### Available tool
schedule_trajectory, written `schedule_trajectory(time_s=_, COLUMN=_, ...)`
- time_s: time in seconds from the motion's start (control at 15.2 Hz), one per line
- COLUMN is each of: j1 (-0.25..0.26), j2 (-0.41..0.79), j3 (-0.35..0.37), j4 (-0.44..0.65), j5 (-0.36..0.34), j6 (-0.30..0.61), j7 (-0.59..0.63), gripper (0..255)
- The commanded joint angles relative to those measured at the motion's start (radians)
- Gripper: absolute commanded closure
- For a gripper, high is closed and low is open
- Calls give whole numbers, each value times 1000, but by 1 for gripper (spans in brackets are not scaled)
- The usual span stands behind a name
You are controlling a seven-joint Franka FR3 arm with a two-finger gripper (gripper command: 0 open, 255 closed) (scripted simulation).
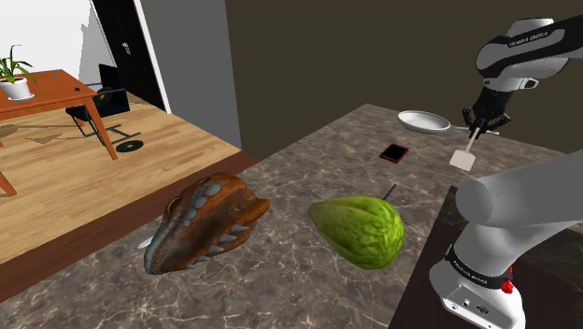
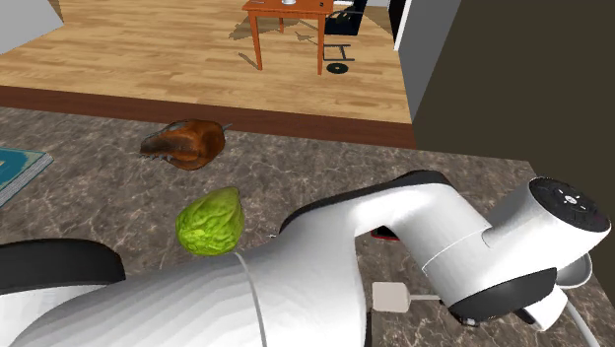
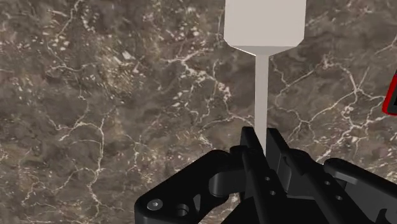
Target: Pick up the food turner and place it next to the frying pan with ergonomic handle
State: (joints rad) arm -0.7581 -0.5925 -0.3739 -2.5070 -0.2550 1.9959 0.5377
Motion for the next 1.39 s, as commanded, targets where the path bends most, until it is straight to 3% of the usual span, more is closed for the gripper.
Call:
schedule_trajectory(time_s=0.0, j1=-8, j2=49, j3=-48, j4=44, j5=-8, j6=13, j7=-55, gripper=255)
schedule_trajectory(time_s=0.2, j1=-10, j2=135, j3=-124, j4=123, j5=-3, j6=32, j7=-142, gripper=255)
schedule_trajectory(time_s=1.32, j1=-4, j2=243, j3=-182, j4=-29, j5=-5, j6=288, j7=-152, gripper=255)
